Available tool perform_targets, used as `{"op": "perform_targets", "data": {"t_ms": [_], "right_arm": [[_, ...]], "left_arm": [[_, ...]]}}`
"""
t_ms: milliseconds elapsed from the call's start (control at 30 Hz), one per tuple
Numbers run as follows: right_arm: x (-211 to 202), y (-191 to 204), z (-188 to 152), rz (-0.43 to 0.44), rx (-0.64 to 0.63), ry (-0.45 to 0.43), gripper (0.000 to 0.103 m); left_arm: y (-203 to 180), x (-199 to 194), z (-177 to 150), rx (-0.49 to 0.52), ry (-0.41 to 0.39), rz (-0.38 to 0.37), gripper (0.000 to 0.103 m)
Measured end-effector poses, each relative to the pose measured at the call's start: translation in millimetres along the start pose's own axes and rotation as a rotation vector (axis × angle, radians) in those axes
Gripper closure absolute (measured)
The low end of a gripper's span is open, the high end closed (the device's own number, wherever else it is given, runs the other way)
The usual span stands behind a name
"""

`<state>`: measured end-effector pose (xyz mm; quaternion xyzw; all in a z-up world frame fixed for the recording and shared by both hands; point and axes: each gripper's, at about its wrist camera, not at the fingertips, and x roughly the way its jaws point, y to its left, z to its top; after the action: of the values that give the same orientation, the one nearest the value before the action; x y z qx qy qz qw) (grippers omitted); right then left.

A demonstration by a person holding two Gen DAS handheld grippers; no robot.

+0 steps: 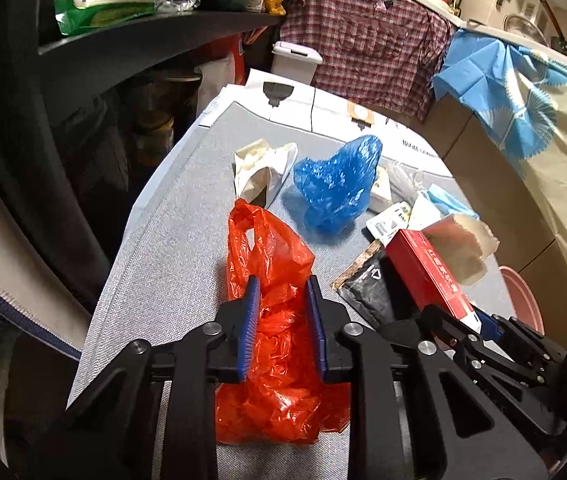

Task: Collect trash
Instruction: 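Carry the red bag and toothpaste box with both tools over the pink bucket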

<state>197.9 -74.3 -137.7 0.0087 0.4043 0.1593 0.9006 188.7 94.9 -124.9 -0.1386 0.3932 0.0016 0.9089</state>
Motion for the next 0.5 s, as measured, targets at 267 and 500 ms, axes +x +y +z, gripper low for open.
{"op": "perform_targets", "data": {"t_ms": [267,500], "right_arm": [[-20,-4,3,-0.005,0.005,-0.05,0.069],[-46,-5,3,0.01,0.012,-0.076,0.069]], "left_arm": [[0,-18,-2,0.014,-0.041,0.019,0.084],[-9,-44,-3,0.059,-0.074,0.023,0.085]]}}
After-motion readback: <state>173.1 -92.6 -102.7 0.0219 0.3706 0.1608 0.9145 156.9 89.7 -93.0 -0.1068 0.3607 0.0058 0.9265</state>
